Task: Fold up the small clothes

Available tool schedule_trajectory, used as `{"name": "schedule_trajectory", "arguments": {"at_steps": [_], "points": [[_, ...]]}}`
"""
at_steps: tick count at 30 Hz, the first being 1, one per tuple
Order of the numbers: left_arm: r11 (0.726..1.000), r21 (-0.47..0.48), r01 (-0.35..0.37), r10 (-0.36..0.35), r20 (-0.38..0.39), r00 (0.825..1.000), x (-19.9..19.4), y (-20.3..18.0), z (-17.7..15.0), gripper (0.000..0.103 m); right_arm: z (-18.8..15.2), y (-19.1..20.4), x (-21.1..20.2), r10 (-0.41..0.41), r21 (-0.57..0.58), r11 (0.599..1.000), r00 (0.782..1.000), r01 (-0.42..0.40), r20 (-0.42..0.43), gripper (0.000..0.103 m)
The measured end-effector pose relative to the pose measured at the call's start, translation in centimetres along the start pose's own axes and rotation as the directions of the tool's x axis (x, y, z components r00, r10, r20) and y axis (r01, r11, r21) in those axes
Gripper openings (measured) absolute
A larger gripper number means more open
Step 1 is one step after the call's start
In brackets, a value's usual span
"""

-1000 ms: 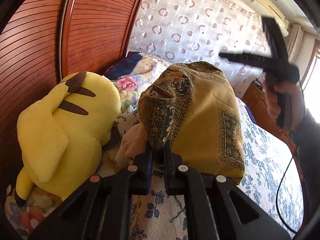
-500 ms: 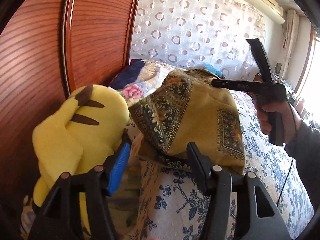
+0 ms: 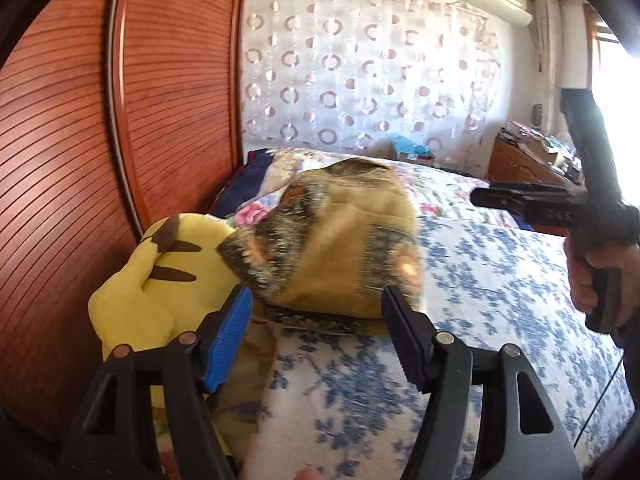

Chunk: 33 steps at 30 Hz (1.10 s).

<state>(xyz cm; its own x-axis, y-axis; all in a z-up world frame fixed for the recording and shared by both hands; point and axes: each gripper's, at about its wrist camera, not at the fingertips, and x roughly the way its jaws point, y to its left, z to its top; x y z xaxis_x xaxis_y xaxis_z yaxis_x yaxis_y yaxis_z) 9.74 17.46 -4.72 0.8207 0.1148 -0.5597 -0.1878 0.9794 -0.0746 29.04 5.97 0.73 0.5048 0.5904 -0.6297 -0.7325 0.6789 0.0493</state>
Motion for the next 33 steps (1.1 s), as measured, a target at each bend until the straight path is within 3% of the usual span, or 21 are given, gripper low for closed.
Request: {"name": "schedule_trajectory", "arguments": {"at_steps": [6,12,19,24,33], "points": [[0.997,0.059,0.039,-0.04,0.01,0.999,-1.6,-3.9,-0.3,0.066,-4.0,-0.3,-6.4,-0.062,0.052,0.997,0.998,0.06,0.032,0.065],[0.993,0.088,0.08,-0.081,0.003,0.997,-2.5,-7.7,-0.5,0.066,-7.8,-0.7,-11.9,-0.137,0.105,0.986,0.989,0.131,0.06,0.074],[0.979,0.124,0.165,-0.167,0.01,0.986,-3.7,-12.1,-0.2,0.067,-12.2,-1.6,-17.8,-0.228,0.227,0.952,0.97,0.206,0.079,0.077],[0.974,0.136,0.182,-0.188,0.038,0.981,-5.5,-14.5,1.2,0.067,-14.1,-2.3,-23.5,-0.351,0.313,0.903,0.926,0.295,0.138,0.078],[0.971,0.154,0.18,-0.197,0.1,0.975,-8.8,-16.1,3.1,0.067,-15.3,-2.2,-29.7,-0.421,0.35,0.875,0.882,0.334,0.211,0.077]]}}
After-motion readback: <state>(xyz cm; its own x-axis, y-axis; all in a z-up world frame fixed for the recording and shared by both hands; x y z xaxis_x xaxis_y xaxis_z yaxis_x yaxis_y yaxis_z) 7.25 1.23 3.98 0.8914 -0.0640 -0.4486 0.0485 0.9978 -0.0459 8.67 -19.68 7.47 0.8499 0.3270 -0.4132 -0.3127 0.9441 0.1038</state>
